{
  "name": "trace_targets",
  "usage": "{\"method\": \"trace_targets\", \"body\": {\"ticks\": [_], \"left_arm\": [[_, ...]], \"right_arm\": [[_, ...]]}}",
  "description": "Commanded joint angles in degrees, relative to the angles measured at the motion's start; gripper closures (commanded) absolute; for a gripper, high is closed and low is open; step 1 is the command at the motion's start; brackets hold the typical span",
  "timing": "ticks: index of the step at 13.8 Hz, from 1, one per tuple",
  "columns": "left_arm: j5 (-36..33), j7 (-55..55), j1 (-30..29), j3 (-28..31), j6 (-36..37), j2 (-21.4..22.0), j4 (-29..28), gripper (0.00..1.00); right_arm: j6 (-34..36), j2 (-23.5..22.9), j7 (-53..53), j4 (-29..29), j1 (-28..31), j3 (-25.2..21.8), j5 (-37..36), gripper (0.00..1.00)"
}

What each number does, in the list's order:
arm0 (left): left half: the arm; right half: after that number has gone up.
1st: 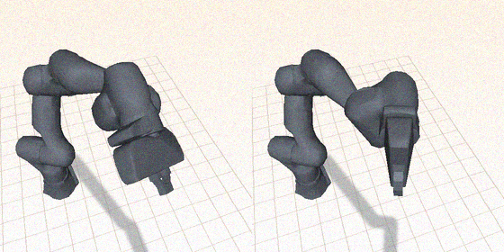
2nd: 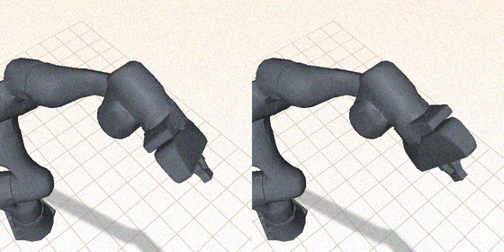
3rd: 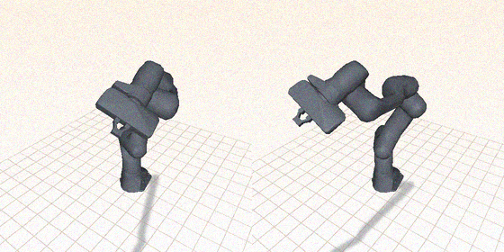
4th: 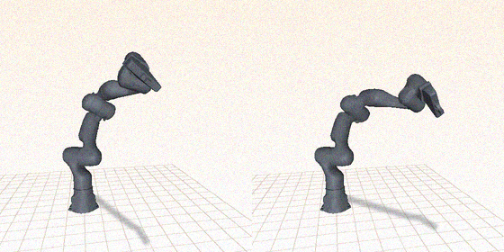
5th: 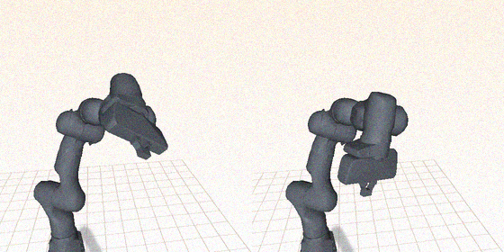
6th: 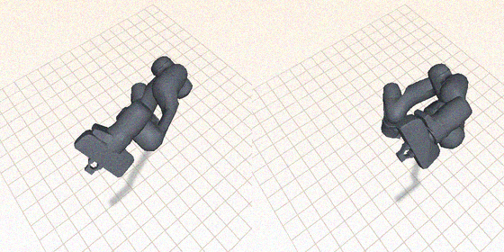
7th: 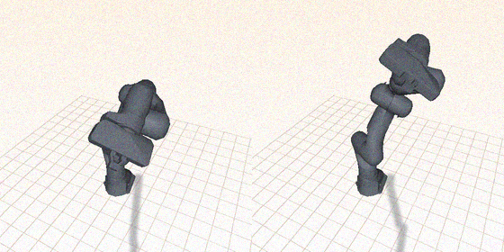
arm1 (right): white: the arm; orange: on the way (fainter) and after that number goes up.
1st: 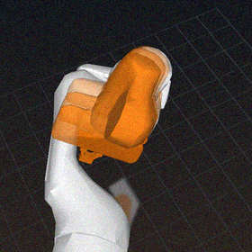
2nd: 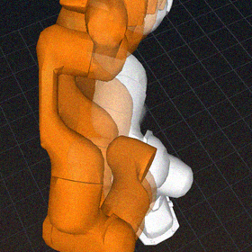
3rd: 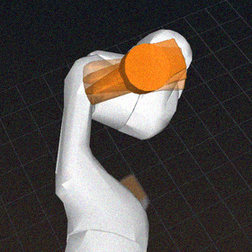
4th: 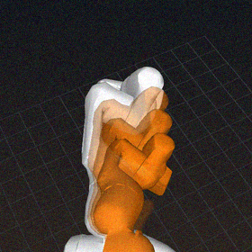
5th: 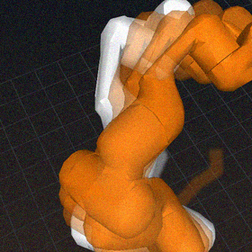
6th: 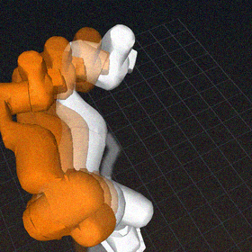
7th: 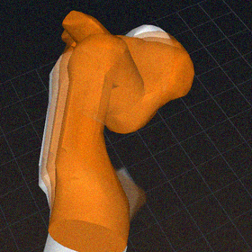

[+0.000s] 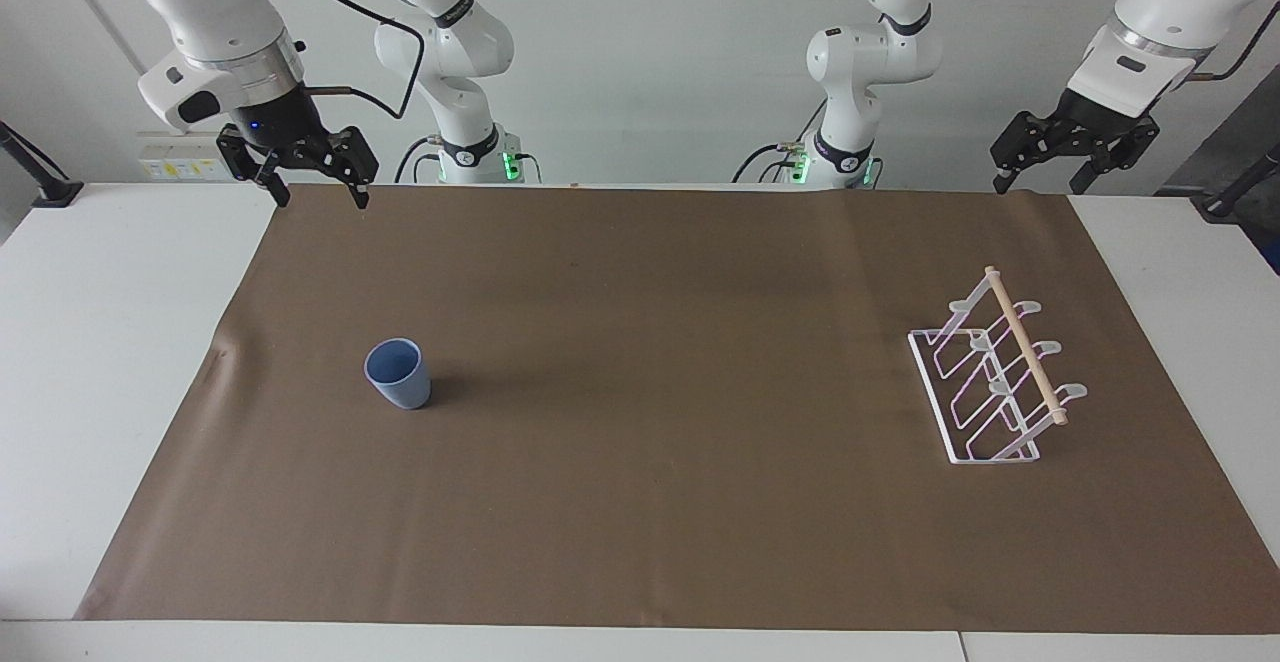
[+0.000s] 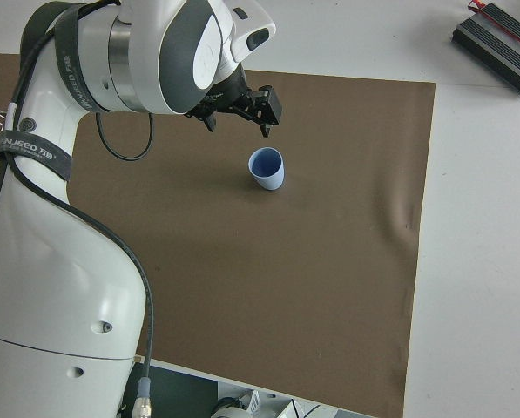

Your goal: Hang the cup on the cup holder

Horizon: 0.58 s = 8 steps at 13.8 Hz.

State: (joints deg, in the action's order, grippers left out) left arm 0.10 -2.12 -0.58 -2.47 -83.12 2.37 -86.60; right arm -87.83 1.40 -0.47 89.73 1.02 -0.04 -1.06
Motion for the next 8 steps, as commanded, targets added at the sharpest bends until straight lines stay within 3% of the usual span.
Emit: {"method": "trace_targets", "body": {"ticks": [1,8], "left_arm": [[-0.81,-0.43,-0.39,-0.25,0.41,1.41,-1.46,0.0],[-0.72,-0.43,-0.39,-0.25,0.33,1.32,-1.46,0.0]], "right_arm": [[-1.63,2.37,0.21,3.69,0.65,0.13,-0.17,0.0],[-15.67,2.29,2.23,12.38,1.09,-0.04,0.54,0.0]]}}
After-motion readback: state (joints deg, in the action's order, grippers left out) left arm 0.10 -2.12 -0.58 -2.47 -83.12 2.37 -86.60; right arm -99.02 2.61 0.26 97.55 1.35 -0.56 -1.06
